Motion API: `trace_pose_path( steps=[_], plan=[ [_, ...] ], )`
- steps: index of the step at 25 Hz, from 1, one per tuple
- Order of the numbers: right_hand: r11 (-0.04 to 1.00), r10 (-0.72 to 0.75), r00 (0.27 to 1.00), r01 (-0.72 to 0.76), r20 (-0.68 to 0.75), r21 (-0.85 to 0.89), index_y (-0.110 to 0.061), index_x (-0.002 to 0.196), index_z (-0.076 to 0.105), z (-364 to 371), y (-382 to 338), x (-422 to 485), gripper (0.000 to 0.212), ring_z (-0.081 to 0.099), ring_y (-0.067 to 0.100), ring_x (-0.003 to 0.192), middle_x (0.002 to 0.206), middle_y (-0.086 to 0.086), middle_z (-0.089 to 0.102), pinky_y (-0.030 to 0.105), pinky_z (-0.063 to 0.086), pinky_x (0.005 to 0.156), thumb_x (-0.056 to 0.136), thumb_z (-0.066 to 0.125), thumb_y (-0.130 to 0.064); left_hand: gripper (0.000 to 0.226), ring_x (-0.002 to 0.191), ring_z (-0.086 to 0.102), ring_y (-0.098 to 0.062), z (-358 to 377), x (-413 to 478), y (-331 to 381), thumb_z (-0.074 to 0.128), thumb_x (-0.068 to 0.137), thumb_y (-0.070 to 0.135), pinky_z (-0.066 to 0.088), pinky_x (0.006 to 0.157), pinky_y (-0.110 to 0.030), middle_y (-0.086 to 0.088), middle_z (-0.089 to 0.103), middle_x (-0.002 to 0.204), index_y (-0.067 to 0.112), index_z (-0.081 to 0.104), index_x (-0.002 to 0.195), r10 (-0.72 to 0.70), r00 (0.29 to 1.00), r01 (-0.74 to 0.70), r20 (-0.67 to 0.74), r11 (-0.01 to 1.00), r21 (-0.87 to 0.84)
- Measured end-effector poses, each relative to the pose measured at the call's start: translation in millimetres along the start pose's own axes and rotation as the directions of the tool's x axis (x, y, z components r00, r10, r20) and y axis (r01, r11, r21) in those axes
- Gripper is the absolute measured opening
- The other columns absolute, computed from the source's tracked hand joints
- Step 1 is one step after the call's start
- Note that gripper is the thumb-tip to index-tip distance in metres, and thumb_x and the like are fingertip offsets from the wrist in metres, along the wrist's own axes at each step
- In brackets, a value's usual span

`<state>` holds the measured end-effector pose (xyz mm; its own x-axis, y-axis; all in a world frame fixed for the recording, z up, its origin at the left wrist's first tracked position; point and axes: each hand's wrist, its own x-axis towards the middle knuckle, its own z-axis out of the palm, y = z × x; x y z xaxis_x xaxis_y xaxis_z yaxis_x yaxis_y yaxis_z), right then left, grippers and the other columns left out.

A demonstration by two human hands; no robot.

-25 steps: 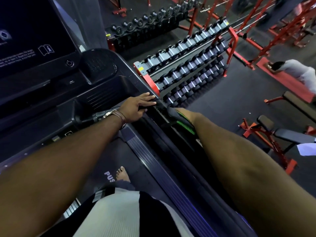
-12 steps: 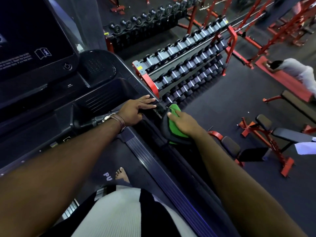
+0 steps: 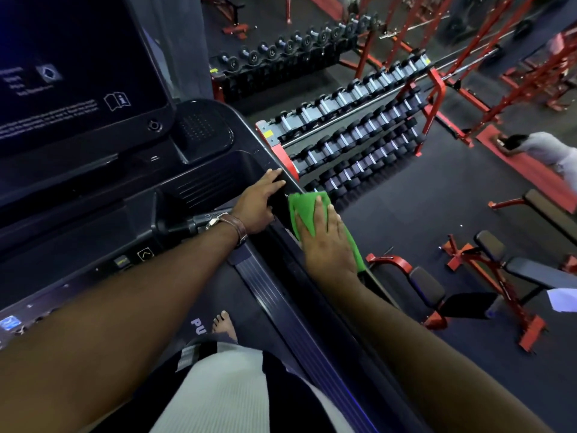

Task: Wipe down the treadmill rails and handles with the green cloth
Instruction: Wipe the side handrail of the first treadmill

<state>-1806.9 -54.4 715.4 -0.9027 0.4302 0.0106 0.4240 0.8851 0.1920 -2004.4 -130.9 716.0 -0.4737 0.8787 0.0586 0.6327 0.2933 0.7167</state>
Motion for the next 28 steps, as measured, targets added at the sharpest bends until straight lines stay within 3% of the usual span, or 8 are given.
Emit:
trace_pose_path(
  steps=[3,8,11,18,21,23,26,28],
  plan=[
    [0.964,-0.161,0.986,0.165,0.036,-0.208,-0.003,0.149,0.033,8.5,-3.6,-15.6,0.055,0.001,0.053,0.144,0.160,0.025,-0.012,0.057,0.013,0.119,0.100,0.026,-0.026,0.073,0.146,0.014,-0.014,-1.6,-1.3,2.4,0.057,0.072,-0.018,0.021,0.111,-0.017,-0.001,0.023,0.157,0.006,0.045,0.140,-0.051,0.999,0.051,-0.014,0.998,-0.022],
    [0.886,-0.135,0.967,0.216,0.218,-0.411,0.010,0.149,-0.003,28.2,-36.0,21.5,0.076,-0.017,0.056,0.139,0.155,0.033,-0.014,0.060,-0.015,0.112,0.103,0.021,-0.045,0.071,0.145,0.015,-0.011,-8.4,-4.0,0.6,0.058,0.075,-0.016,0.020,0.098,0.001,0.002,0.023,0.157,0.008,0.044,0.140,-0.083,0.996,0.083,0.008,0.996,-0.041],
    [0.801,-0.261,0.918,0.378,0.297,-0.463,0.003,0.150,0.019,25.5,-19.7,8.0,0.066,-0.009,0.052,0.143,0.156,0.034,-0.007,0.062,-0.017,0.111,0.101,0.026,-0.042,0.070,0.144,0.019,-0.013,-11.3,-3.2,-1.6,0.058,0.073,-0.017,0.018,0.086,0.012,0.001,0.027,0.156,0.006,0.047,0.139,-0.066,0.998,0.066,0.011,0.995,-0.070],
    [0.540,-0.300,0.771,0.623,0.562,-0.566,-0.009,0.151,0.030,32.4,-45.7,45.1,0.060,0.000,0.045,0.147,0.160,0.024,0.009,0.070,-0.031,0.094,0.102,0.026,-0.042,0.074,0.144,0.019,-0.009,-11.7,-2.1,-5.6,0.056,0.071,-0.018,0.035,0.091,0.000,0.005,0.026,0.156,0.007,0.045,0.140,-0.084,0.996,0.082,-0.003,0.986,-0.144],
    [0.761,-0.450,0.859,0.512,0.244,-0.398,-0.011,0.144,0.046,8.8,-13.1,22.3,0.050,0.009,0.036,0.149,0.161,0.017,0.015,0.062,-0.003,0.118,0.098,0.042,-0.032,0.076,0.142,0.023,-0.007,-8.9,-0.8,-6.9,0.055,0.072,-0.017,0.038,0.105,-0.018,0.006,0.025,0.156,0.006,0.042,0.142,-0.114,0.993,0.109,-0.016,0.972,-0.210],
    [0.935,-0.345,0.935,0.334,-0.085,-0.121,-0.019,0.137,0.054,-3.3,5.5,3.1,0.045,0.018,0.035,0.148,0.161,0.014,0.021,0.059,0.019,0.116,0.093,0.056,-0.026,0.078,0.140,0.025,-0.005,-10.1,1.0,-6.3,0.053,0.070,-0.017,0.037,0.106,-0.017,0.005,0.023,0.157,0.005,0.039,0.143,-0.166,0.986,0.150,-0.031,0.943,-0.296],
    [0.993,-0.027,0.999,0.024,0.030,0.113,-0.036,0.150,0.032,-10.6,6.0,2.0,0.059,0.017,0.037,0.148,0.163,0.016,0.008,0.053,0.022,0.118,0.095,0.052,-0.036,0.079,0.135,0.022,0.002,-11.4,2.2,-5.1,0.049,0.070,-0.019,0.025,0.095,0.004,0.004,0.017,0.158,0.003,0.035,0.145,-0.227,0.973,0.204,-0.029,0.918,-0.339],
    [0.974,0.063,0.995,-0.078,0.077,0.211,-0.038,0.153,0.023,-10.9,-0.3,18.2,0.060,0.022,0.037,0.145,0.161,0.017,0.012,0.050,0.024,0.117,0.097,0.044,-0.043,0.079,0.138,0.023,-0.001,-9.8,1.5,-3.2,0.046,0.070,-0.020,0.029,0.098,0.000,0.003,0.014,0.159,0.002,0.034,0.145,-0.230,0.973,0.208,-0.023,0.915,-0.347]
  ],
)
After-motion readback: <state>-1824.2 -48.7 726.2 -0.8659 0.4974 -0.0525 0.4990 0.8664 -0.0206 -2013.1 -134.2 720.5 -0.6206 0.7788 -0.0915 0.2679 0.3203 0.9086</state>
